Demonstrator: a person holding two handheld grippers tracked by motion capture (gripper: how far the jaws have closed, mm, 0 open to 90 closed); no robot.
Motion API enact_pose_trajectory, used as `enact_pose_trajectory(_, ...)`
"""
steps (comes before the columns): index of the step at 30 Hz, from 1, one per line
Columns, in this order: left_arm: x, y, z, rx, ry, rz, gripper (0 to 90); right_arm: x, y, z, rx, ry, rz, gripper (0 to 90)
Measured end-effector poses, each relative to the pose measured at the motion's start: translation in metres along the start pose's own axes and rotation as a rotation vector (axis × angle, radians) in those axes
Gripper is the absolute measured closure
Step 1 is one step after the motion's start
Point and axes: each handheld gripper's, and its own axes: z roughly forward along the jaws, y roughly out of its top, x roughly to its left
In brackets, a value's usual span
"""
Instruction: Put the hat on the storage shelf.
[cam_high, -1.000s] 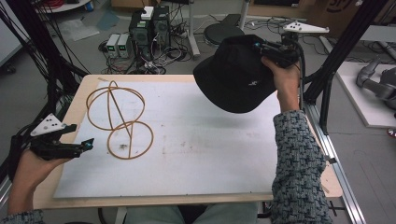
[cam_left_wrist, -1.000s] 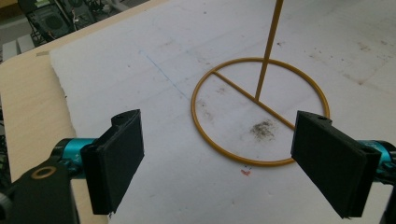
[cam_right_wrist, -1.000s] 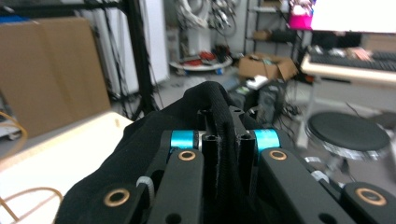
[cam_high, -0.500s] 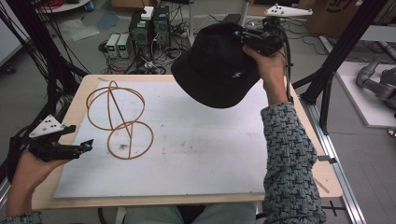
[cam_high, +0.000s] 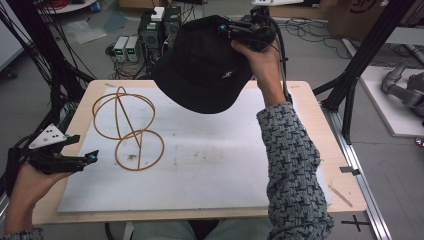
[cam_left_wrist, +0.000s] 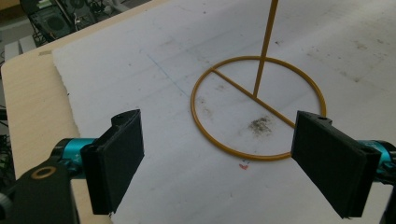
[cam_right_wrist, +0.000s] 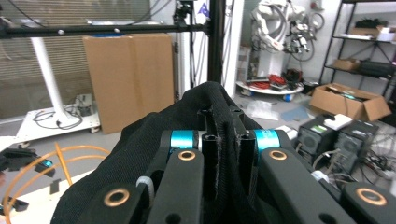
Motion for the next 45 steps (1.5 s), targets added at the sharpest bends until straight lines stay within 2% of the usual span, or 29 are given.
enact_pose_trajectory(5,0.0,0.0,-0.002,-0.004,0.0,0.0,17.4,0.004,0.006,0.015,-0.023,0.048,-0.002,86.4)
enact_pose_trajectory(8,0.001,0.0,-0.003,0.003,0.002,0.007,17.4,0.005,0.007,0.021,-0.024,0.06,0.004,86.4)
enact_pose_trajectory(18,0.001,-0.001,-0.005,-0.004,0.005,0.001,17.4,0.011,0.008,0.048,-0.056,0.203,0.053,86.4)
enact_pose_trajectory(34,0.001,-0.003,-0.008,-0.006,0.008,-0.001,17.4,0.044,0.007,0.093,-0.02,0.356,0.044,86.1)
enact_pose_trajectory(45,0.002,-0.007,-0.016,-0.007,0.024,-0.011,17.4,0.059,-0.001,0.119,0.015,0.418,0.043,85.9)
